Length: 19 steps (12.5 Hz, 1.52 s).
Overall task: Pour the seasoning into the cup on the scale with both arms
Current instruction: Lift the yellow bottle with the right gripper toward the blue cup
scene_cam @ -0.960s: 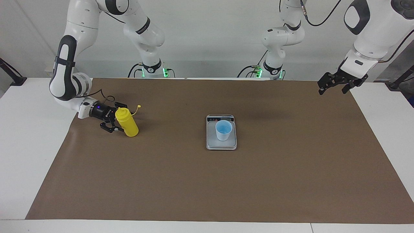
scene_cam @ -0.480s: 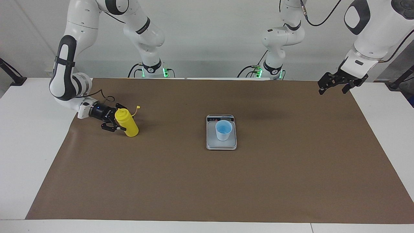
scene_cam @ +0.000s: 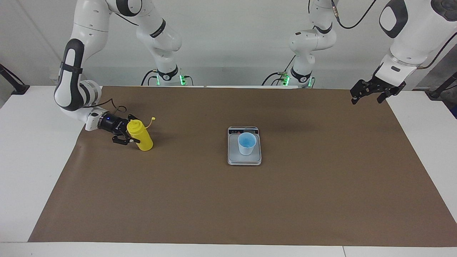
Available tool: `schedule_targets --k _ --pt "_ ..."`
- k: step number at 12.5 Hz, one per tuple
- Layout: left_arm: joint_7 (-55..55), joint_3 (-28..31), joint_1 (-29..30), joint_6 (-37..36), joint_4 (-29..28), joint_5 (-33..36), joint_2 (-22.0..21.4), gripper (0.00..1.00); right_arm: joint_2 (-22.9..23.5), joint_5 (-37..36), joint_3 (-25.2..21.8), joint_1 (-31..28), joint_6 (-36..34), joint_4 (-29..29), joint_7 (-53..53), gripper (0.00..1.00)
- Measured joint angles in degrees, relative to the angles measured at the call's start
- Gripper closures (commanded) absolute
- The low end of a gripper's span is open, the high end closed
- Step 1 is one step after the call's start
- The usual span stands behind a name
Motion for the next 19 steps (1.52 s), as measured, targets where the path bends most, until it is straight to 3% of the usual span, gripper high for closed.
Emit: schedule_targets --k 4,9,13,19 --pt "0.00 0.09 0.00 0.00 0.00 0.01 0.00 0.00 -2.98 0.08 0.06 4.15 4.32 0.43 2.21 0.71" --pt "0.00 0.09 0.00 0.00 0.00 0.01 0.00 0.00 -10.65 -4.41 0.15 12.15 16.14 0.60 12.49 0.71" --pt "0.00 0.09 0.00 0.00 0.00 0.01 0.00 0.00 -11.16 -8.76 0.20 19.08 27.95 0.36 18.55 0.71" --pt "0.00 0.09 0.00 0.00 0.00 0.01 0.00 0.00 -10.32 -8.93 0.33 31.38 44.12 -0.38 25.63 0.71"
